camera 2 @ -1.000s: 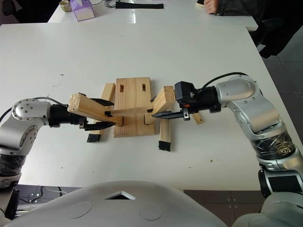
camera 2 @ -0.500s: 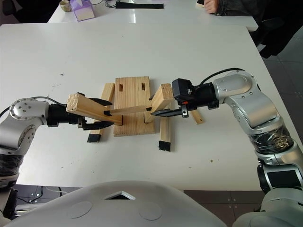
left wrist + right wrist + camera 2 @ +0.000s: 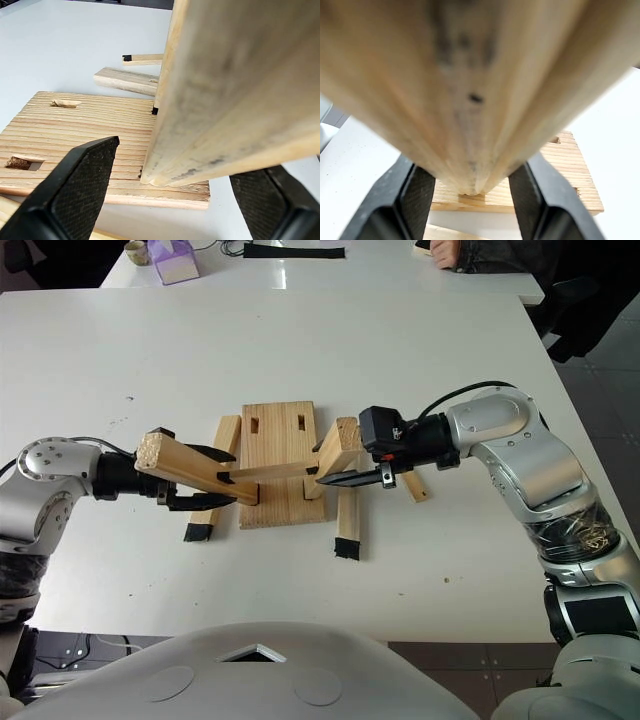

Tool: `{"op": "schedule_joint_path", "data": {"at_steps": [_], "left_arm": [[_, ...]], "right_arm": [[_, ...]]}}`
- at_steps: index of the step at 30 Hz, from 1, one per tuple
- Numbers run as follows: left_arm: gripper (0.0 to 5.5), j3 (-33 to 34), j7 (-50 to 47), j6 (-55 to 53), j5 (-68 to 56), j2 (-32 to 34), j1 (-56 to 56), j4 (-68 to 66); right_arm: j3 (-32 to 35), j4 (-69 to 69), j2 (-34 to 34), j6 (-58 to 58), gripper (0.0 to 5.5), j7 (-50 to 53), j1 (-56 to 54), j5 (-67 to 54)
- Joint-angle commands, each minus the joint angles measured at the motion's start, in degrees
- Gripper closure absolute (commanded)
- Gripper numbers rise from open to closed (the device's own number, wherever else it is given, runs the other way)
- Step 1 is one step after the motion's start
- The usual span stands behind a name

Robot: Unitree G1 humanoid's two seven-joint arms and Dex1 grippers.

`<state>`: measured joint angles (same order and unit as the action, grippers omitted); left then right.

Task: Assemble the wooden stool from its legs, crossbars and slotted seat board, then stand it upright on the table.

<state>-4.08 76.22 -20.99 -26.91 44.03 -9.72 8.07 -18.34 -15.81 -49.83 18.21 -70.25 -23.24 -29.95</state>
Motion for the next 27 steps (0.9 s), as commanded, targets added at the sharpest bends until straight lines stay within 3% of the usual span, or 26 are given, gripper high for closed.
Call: {"op": "schedule_joint_path", "data": {"at_steps": [1,9,17,22,27], "left_arm": [[1.77,3.7,0.8,-1.6,-3.4,0.4,-3.8,-3.7],[1.77,5.3,3.4,-5.7,-8.6,2.5,0.9,2.5],[1.77,6.4,5.4,-1.8,-6.3,5.8,9.0,4.3],[1.77,3.1,7.2,8.8,4.2,8.8,10.8,-9.5],[1.77,4.9,7.0,7.6,3.4,7.1,3.2,-18.3]], "right_arm": [[-7.7,1.0,-1.4,2.9,3.49,0.3,5.4,9.9],[-7.9,1.7,-1.9,2.3,3.49,0.7,5.3,10.2],[-7.3,1.6,-2.0,2.2,3.49,1.6,5.5,9.9],[-7.0,1.9,-1.5,2.3,3.49,2.5,5.1,9.8],[-7.5,2.6,-1.1,2.1,3.49,2.5,4.1,10.1]]}}
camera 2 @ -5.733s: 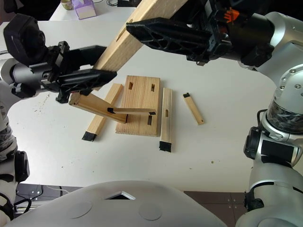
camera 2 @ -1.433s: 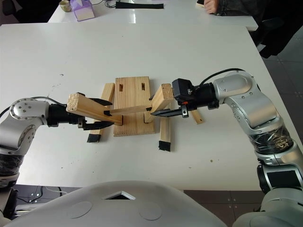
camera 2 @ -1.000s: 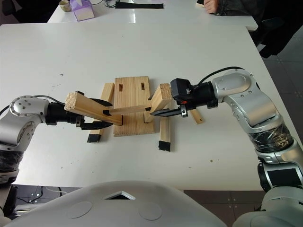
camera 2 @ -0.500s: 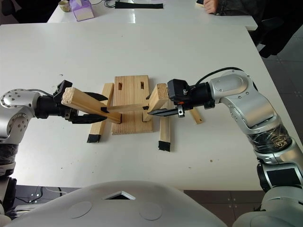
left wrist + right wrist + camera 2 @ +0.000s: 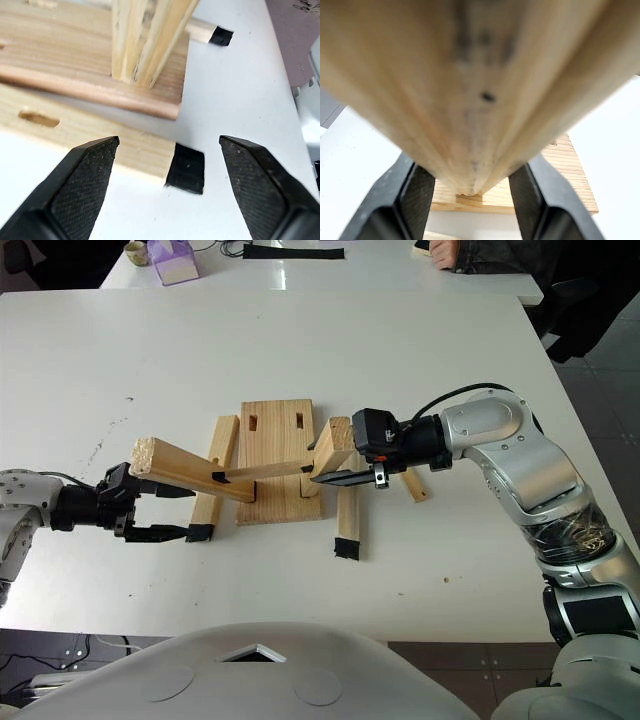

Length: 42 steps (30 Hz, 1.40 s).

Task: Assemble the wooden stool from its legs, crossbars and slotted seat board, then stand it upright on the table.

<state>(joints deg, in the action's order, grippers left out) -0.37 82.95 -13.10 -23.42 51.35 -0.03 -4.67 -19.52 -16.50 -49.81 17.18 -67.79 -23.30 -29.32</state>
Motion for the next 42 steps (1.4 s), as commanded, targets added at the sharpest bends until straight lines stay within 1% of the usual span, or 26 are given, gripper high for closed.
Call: {"op": "schedule_joint_path", "data": {"at_steps": [1,3,5,6,8,10,14,16,24,30,33,38,40,42], "left_arm": [[1.77,1.2,0.4,0.2,0.4,-0.4,-9.1,-8.7],[1.77,1.2,-0.9,-0.7,1.3,-1.6,-18.2,-17.3],[1.77,0.9,-0.8,-3.7,0.4,-3.2,-26.4,-21.1],[1.96,0.5,0.4,-6.0,-1.5,-4.7,-30.5,-20.7],[2.17,-0.5,2.4,-11.5,-5.3,-7.7,-36.8,-17.7],[2.49,-2.2,4.3,-15.0,-7.5,-10.7,-41.2,-14.4],[3.15,-7.2,7.3,-16.6,-7.2,-15.2,-46.2,-11.0],[3.38,-9.2,8.6,-18.2,-7.8,-16.1,-46.8,-7.8],[3.39,-18.0,9.5,-21.3,-13.4,-14.4,-44.0,3.5],[3.39,-20.8,9.5,-21.8,-14.5,-14.4,-42.9,4.5],[3.39,-23.9,9.5,-19.8,-13.1,-13.8,-41.9,3.0],[3.39,-33.2,9.5,-12.0,-4.8,-12.9,-39.7,-4.4],[3.39,-34.2,9.5,-11.3,-3.8,-14.1,-39.7,-8.4],[3.39,-33.7,9.5,-12.7,-5.2,-15.2,-39.7,-10.1]], "right_arm": [[-6.4,3.5,-1.0,3.1,3.49,0.0,4.0,9.5],[-6.6,3.9,-1.0,2.9,3.49,-0.2,3.8,9.8],[-6.9,4.5,-1.0,2.5,3.49,-0.4,3.6,10.2],[-6.9,4.8,-1.0,2.3,3.49,-0.4,3.6,10.4],[-7.1,5.5,-0.7,2.1,3.49,-0.4,3.2,10.7],[-7.5,5.9,-0.3,1.9,3.49,-0.2,2.9,10.9],[-8.3,6.8,0.3,1.3,3.49,-0.3,2.1,11.7],[-8.9,7.6,0.8,0.9,3.49,-0.8,1.0,12.1],[-10.4,8.2,1.6,0.2,3.49,-0.7,0.2,13.0],[-11.1,8.6,2.4,0.1,3.49,-0.7,-0.4,13.2],[-11.4,8.9,2.6,-0.1,3.49,-0.8,-0.6,13.4],[-11.8,9.2,1.8,-0.7,3.49,-1.6,-0.5,14.0],[-12.2,9.7,1.9,-1.0,3.49,-1.9,-0.9,14.3],[-12.5,10.1,2.2,-1.2,3.49,-2.0,-1.4,14.5]]}}
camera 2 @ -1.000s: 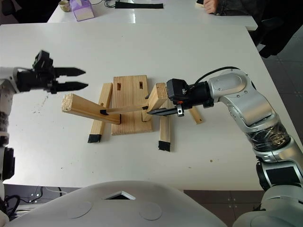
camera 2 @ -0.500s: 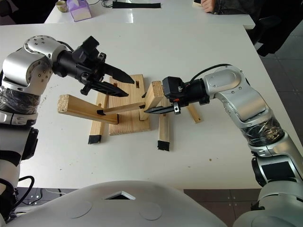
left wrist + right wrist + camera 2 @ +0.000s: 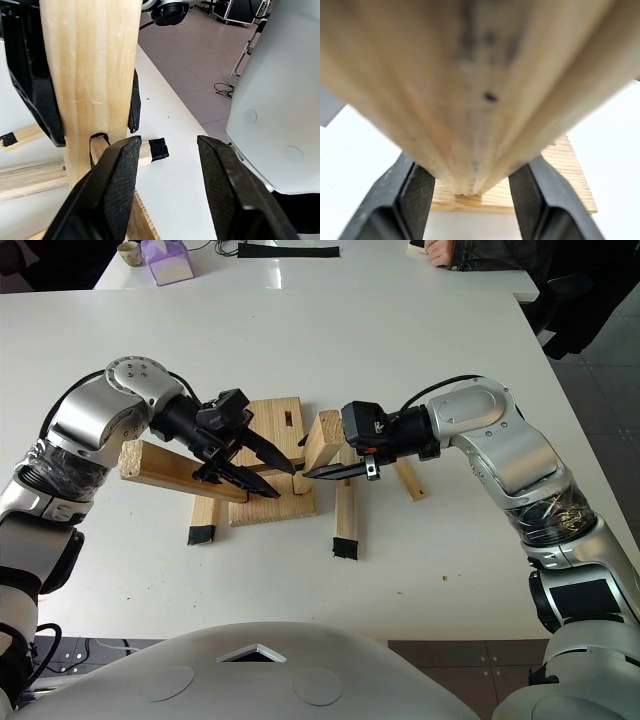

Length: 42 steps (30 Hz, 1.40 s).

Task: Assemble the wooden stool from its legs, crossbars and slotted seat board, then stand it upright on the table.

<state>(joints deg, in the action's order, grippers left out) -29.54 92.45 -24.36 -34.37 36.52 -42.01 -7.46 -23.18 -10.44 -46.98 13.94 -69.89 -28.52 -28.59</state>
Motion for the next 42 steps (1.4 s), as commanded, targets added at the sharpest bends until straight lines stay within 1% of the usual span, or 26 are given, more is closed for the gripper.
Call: {"op": "schedule_joint_path", "data": {"at_steps": [1,4,6,10,12,14,17,19,22,25,27,28,30,33,37,42], "left_arm": [[3.39,-3.9,0.0,-2.6,4.6,-0.8,2.4,-7.2],[3.39,0.2,-1.0,-7.8,-0.5,-2.6,1.8,-5.8],[3.39,4.6,-3.2,-11.5,-5.5,-3.6,0.9,-3.3],[3.39,17.3,-9.6,-18.8,-16.6,-4.5,-3.1,2.2],[3.39,22.8,-11.5,-19.9,-19.3,-3.4,-5.1,2.6],[3.39,27.0,-12.6,-19.1,-19.1,-1.5,-7.0,1.0],[3.39,31.1,-12.1,-12.9,-13.1,4.1,-8.9,-6.5],[3.39,32.3,-11.3,-9.3,-9.0,8.3,-8.2,-10.5],[3.39,31.8,-8.6,-1.6,-1.4,14.8,-1.5,-12.9],[3.39,30.7,-4.5,7.5,5.1,20.1,12.3,-11.2],[3.39,30.0,-3.0,11.6,7.6,21.7,21.0,-7.0],[3.39,29.8,-2.8,13.1,8.4,21.9,24.2,-4.9],[3.39,29.8,-4.1,12.4,8.3,20.8,28.9,0.2],[3.39,29.1,-5.7,13.1,8.8,19.0,33.5,6.9],[3.39,27.9,-10.0,11.9,8.6,15.6,32.2,13.3],[3.39,27.0,-11.9,12.3,10.1,14.6,32.9,16.7]], "right_arm": [[-8.9,4.1,-0.5,2.1,3.49,0.1,3.7,13.9],[-9.0,3.9,-0.6,2.2,3.49,0.2,3.8,13.9],[-9.0,3.7,-0.6,2.3,3.49,0.4,3.9,13.8],[-8.9,3.3,-0.9,2.8,3.49,1.0,4.6,13.6],[-8.8,3.1,-1.3,2.9,3.49,1.4,5.2,13.4],[-8.7,2.9,-1.5,3.1,3.49,1.9,5.7,13.4],[-8.3,2.4,-1.8,3.5,3.49,2.7,6.7,13.1],[-8.0,2.0,-2.2,3.7,3.49,3.2,7.3,12.9],[-7.1,1.2,-3.3,3.9,3.49,3.7,8.4,12.1],[-6.6,1.1,-4.2,4.2,3.49,3.8,9.1,11.5],[-6.1,1.3,-4.7,4.8,3.49,3.6,9.3,10.7],[-5.9,1.5,-4.7,5.3,3.49,3.5,9.4,10.3],[-5.6,2.4,-4.5,5.8,3.49,2.9,8.8,9.8],[-5.8,3.9,-4.5,5.7,3.49,1.3,7.4,10.1],[-6.6,6.1,-4.1,5.8,3.49,-1.3,4.8,10.5],[-9.9,12.6,-0.5,6.8,3.49,-4.6,-0.2,11.6]]}}
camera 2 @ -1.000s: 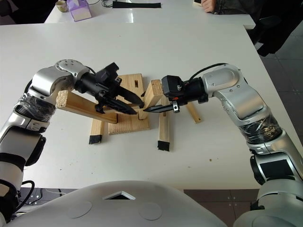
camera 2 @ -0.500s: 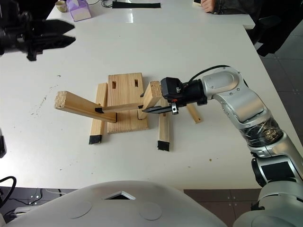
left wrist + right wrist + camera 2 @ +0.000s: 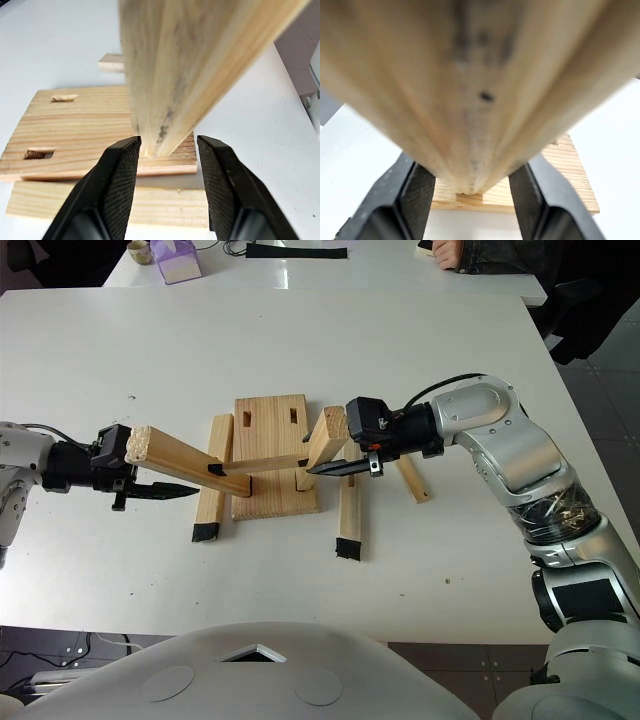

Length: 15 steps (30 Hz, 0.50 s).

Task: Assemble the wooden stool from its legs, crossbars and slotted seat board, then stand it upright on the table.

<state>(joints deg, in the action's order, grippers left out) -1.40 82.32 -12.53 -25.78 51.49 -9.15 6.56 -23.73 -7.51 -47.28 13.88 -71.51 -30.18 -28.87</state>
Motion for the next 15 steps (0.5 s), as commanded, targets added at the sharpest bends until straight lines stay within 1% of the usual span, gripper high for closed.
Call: {"op": "schedule_joint_path", "data": {"at_steps": [1,5,9,11,15], "left_arm": [[3.39,-1.3,-2.0,0.9,2.2,-0.4,0.5,2.3],[3.39,-2.8,-2.9,2.6,5.0,-1.2,0.1,-0.6],[3.39,-3.5,-3.8,1.4,4.6,-2.9,-2.1,-0.4],[3.39,-3.9,-4.6,1.0,4.6,-3.9,-2.9,-0.2],[3.39,-5.1,-5.1,0.9,5.1,-5.5,-3.2,2.2]], "right_arm": [[-10.4,11.4,0.9,6.9,3.49,-3.6,0.4,12.3],[-15.7,19.1,5.4,6.4,3.49,-4.9,-1.8,15.4],[-17.5,23.6,7.8,6.5,3.49,-5.1,-2.8,15.7],[-17.2,23.3,8.1,6.7,3.49,-4.9,-3.2,14.8],[-16.2,17.4,7.6,9.2,3.49,-5.3,-3.6,11.6]]}}
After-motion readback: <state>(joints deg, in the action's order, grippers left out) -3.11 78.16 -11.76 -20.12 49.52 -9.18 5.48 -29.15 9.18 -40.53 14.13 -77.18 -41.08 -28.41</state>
